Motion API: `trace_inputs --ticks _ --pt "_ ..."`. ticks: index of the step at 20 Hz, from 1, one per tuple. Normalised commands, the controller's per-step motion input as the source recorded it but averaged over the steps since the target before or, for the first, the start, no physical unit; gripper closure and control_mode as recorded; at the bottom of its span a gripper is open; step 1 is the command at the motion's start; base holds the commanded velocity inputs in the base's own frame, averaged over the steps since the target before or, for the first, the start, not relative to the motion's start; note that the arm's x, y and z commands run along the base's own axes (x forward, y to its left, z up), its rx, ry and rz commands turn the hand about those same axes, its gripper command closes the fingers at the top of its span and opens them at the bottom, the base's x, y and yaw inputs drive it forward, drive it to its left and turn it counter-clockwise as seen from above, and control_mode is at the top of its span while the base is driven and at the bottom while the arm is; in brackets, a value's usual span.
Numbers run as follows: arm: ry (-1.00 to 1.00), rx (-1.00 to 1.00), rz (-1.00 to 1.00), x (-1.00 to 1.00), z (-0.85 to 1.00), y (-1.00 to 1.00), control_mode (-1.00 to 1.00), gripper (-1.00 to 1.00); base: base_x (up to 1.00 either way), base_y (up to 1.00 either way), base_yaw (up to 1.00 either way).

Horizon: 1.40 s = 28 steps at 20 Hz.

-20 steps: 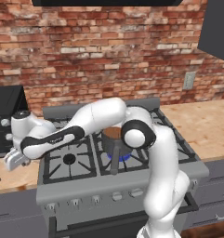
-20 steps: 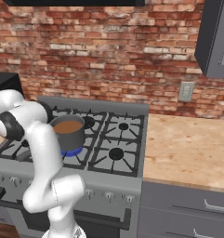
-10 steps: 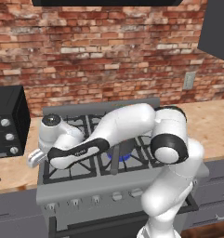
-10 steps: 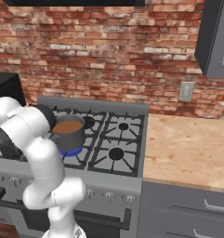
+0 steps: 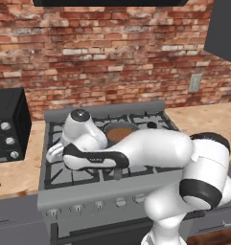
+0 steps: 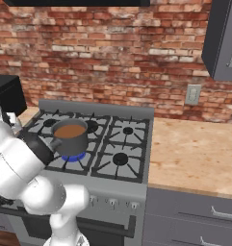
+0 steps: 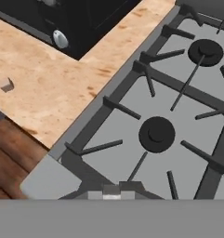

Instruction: Pick up the sugar cube(s) and place them in the saucepan with hot chocolate.

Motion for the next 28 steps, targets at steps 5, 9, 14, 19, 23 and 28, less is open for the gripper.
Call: trace_inputs --ticks 5,9,14,19,23,28 --pt "0.41 0.0 -0.03 0.19 0.88 -0.31 -1.0 1.0 0.0 0.0 0.0" --pt "0.52 -0.05 -0.03 0.16 0.49 -0.09 -1.0 1.0 0.0 0.0 0.0" --pt "0.41 -0.11 -0.06 0.1 0.16 -0.09 -1.0 1.0 0.0 0.0 0.0" --pt "0.23 -0.15 -0.06 0.06 0.06 -0.16 -1.0 1.0 0.0 0.0 0.0" --pt "-0.02 -0.21 -0.06 -0.04 0.0 -0.11 -1.0 1.0 0.0 0.0 0.0" --pt "-0.19 -0.13 -0.08 -0.25 0.0 -0.24 -1.0 1.0 0.0 0.0 0.0"
